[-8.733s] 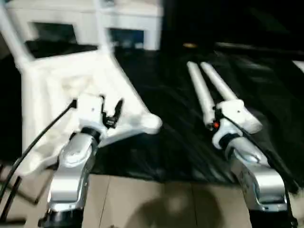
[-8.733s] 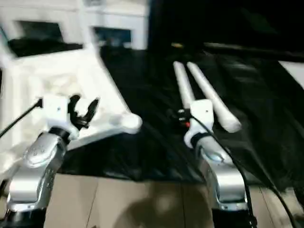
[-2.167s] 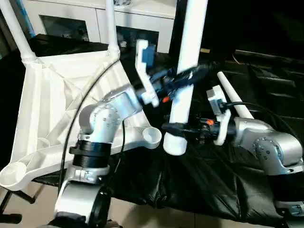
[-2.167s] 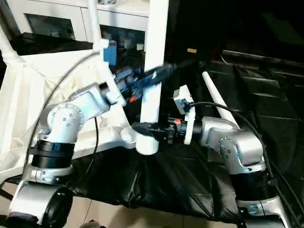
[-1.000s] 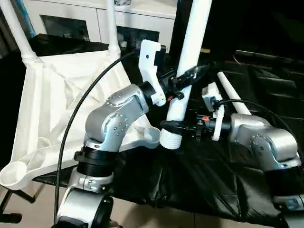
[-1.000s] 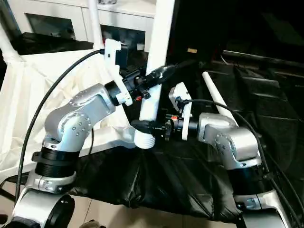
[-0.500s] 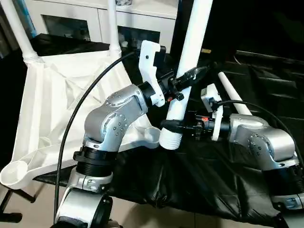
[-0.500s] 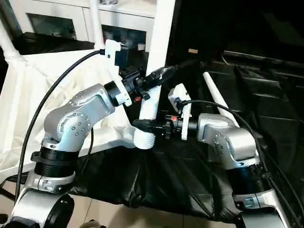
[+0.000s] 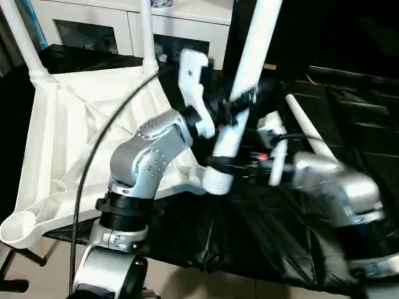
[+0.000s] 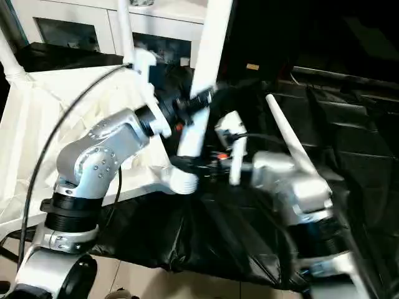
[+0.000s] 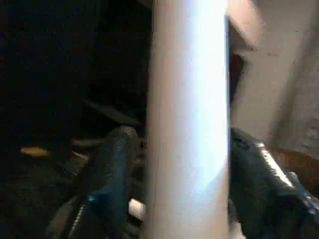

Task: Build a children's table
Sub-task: Pick table leg

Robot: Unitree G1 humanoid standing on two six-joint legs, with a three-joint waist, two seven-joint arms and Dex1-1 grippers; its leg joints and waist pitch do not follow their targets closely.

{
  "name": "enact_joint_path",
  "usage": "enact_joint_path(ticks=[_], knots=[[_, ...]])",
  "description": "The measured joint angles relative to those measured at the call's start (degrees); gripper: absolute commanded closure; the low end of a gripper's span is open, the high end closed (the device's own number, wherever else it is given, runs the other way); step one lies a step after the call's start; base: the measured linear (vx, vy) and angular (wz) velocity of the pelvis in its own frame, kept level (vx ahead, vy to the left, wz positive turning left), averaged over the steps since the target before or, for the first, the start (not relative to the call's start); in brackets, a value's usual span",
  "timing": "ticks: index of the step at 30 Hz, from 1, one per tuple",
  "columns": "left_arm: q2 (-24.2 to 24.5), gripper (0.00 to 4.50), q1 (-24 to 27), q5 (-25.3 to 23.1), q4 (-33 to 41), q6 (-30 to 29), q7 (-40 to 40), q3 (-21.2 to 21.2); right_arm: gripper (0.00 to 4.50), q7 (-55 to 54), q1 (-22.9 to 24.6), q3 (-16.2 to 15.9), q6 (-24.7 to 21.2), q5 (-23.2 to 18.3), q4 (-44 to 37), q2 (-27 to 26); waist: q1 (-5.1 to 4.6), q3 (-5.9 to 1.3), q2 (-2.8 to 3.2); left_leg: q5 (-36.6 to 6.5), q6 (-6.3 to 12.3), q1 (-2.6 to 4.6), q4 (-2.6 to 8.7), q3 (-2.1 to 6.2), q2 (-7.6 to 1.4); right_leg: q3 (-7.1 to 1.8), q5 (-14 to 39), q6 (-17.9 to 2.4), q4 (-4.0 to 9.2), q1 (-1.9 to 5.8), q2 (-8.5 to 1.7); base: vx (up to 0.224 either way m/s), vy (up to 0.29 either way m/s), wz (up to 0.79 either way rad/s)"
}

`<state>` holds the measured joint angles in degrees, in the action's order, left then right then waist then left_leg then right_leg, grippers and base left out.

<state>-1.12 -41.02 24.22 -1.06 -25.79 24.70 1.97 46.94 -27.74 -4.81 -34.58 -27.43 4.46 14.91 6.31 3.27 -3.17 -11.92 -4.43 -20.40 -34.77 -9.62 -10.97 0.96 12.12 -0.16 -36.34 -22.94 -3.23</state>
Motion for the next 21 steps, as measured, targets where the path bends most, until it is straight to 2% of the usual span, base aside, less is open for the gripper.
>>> enact_joint_path(ticks=[3,5,8,10,15,18,21], knots=[[0.2,1.64,0.1,-1.4,0.3,1.5,-1.8,0.0,2.6,-5.6,0.0,2.1,2.1,0.7,1.5,-2.9,0.01,0.0,0.0,0.0,-0.02,0.0,0.01,-0.01,0.0,0.0,0.0,0.0,0.0,0.0,0.0,0.0,0.0,0.0],[2.2,1.64,0.8,-1.3,1.2,1.6,-0.2,-0.4,2.61,-8.8,0.0,3.4,5.3,1.4,2.8,-4.2,0.0,0.0,0.0,0.1,-0.06,0.02,0.03,-0.02,0.0,0.0,0.0,0.0,0.0,0.0,0.0,0.0,0.0,0.0],[8.6,1.64,4.6,-1.8,2.6,1.6,4.7,0.0,2.61,-11.8,0.4,5.2,8.6,3.1,3.4,-4.8,-0.54,0.0,0.01,0.1,-0.18,0.09,0.17,-0.02,0.0,0.0,0.0,0.1,-0.02,-0.02,0.01,0.0,0.0,0.0],[14.6,1.64,7.9,-4.5,2.8,2.3,8.7,2.6,2.61,-13.1,1.1,5.6,10.2,3.8,3.6,-4.7,-0.69,0.0,0.01,0.1,-0.21,0.1,0.22,-0.02,0.0,0.01,0.0,0.1,-0.01,-0.04,0.01,0.0,0.0,0.0],[28.6,1.64,17.3,-10.6,3.1,2.3,19.0,10.0,2.61,-14.0,3.9,5.2,10.6,6.0,3.3,-4.0,-1.19,0.0,0.02,0.1,-0.49,0.04,0.27,-0.03,0.01,0.0,0.0,0.1,0.03,-0.12,0.01,0.0,0.0,0.0],[31.6,1.64,20.4,-11.8,2.9,2.3,22.5,12.2,2.61,-14.0,4.7,5.0,10.5,6.6,3.1,-3.6,-1.15,0.0,0.01,0.1,-0.55,0.0,0.26,-0.05,0.01,0.0,0.0,0.1,0.01,-0.15,0.01,0.0,0.0,0.0],[33.6,1.64,21.3,-12.7,2.7,2.5,24.3,13.3,2.61,-14.0,4.7,4.3,10.7,6.7,3.0,-3.9,-1.18,0.0,-0.03,0.1,-0.53,0.09,0.27,-0.06,-0.01,-0.01,0.0,0.1,-0.12,-0.13,0.01,0.0,0.0,0.0]])
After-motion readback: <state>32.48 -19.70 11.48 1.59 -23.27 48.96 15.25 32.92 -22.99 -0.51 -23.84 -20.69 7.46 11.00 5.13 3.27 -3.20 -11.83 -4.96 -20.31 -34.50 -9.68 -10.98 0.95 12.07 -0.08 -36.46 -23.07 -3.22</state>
